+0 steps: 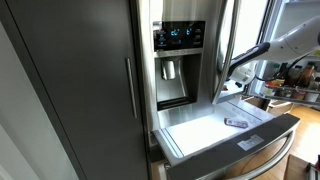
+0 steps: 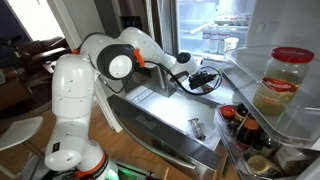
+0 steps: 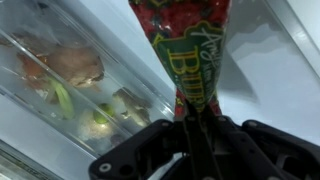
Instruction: Put the tomato packets in the fridge
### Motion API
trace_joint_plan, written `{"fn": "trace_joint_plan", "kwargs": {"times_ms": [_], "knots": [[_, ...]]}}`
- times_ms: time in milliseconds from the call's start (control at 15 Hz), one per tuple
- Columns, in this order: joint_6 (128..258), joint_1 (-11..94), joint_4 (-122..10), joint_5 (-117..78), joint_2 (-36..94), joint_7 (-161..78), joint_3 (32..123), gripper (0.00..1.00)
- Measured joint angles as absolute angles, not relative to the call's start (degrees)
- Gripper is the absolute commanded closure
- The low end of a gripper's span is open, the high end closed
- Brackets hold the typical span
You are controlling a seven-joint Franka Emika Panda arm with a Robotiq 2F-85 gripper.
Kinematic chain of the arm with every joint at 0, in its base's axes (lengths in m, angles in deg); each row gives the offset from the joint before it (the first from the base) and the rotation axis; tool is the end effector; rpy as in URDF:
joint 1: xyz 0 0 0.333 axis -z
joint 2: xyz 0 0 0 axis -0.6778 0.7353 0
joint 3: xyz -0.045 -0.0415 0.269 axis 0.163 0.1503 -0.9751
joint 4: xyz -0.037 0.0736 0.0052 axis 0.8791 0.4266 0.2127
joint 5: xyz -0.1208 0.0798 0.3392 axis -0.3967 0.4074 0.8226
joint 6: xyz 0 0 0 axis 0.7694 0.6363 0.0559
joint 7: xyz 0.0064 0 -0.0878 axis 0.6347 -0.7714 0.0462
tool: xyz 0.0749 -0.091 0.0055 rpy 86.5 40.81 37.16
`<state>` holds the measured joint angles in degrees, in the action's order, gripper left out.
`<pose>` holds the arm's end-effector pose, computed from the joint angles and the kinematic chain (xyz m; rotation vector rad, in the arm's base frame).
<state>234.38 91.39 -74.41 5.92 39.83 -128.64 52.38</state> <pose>0.5440 -0.3389 0.3023 2.5622 0.6367 0.8644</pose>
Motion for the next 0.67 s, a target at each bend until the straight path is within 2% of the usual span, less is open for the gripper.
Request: {"fn": "trace_joint_plan", "kwargs": {"times_ms": [133,533,600,667], "knots": [[234.39,92.33,-72.28,5.92,42.13,-130.03,51.01,0.52],[234.68,93.17,-68.90,5.92,44.60,-131.26,49.36,0.06],[234.68,93.17,-68.79,5.92,44.35,-131.21,49.37,0.01],[234.68,93.15,-68.79,5.92,43.90,-131.05,49.42,0.00]]}}
